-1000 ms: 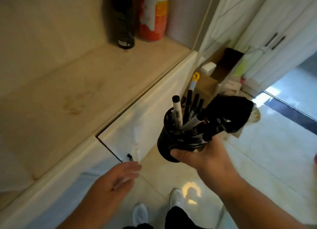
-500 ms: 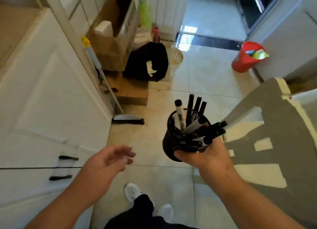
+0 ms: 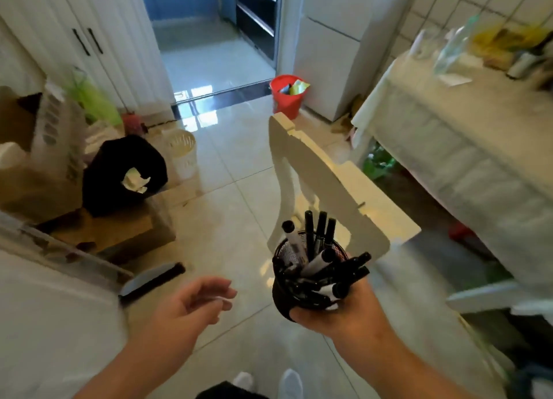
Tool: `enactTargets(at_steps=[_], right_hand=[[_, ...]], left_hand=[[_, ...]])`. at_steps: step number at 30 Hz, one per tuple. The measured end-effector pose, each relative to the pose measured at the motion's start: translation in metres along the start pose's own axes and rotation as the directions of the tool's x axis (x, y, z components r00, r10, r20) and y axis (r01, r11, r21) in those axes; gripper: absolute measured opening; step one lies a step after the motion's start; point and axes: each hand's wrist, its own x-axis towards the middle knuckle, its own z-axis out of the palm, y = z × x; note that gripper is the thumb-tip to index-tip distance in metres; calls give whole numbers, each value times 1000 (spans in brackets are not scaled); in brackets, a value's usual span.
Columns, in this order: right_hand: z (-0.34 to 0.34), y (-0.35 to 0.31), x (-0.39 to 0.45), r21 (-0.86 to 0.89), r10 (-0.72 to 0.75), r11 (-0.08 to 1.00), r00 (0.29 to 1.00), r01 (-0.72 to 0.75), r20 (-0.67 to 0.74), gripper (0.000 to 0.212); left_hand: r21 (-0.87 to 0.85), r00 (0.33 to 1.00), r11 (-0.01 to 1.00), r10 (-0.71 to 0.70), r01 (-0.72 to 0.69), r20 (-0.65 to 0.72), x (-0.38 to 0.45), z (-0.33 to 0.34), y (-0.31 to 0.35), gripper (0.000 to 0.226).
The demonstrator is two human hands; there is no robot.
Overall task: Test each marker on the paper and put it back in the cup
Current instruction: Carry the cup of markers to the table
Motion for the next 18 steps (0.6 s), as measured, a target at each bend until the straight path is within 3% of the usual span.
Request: enactTargets(at_steps=[1, 4, 9, 13, 18], right_hand=[[-7, 7, -9, 58, -4, 998, 998, 8, -67, 48], [-19, 16, -37, 6, -53, 998, 969, 56, -242, 63], [-25, 40, -76, 116, -77, 982, 885, 146, -459, 55], [-26, 60, -108, 189, -2, 971, 798, 145, -603, 57], [-38, 73, -145, 149, 6, 977, 688, 149, -725, 46]], left_hand=[[23, 999, 1000, 10, -11, 40, 4, 5, 5, 29], [92, 981, 994, 42, -60, 189, 15, 16, 22, 25], [242, 917, 950, 93, -199, 389, 33, 41, 38, 29], [261, 859, 936, 77, -238, 506, 40, 72, 37, 26], [288, 786, 916, 47, -280, 616, 31, 117, 35, 24]])
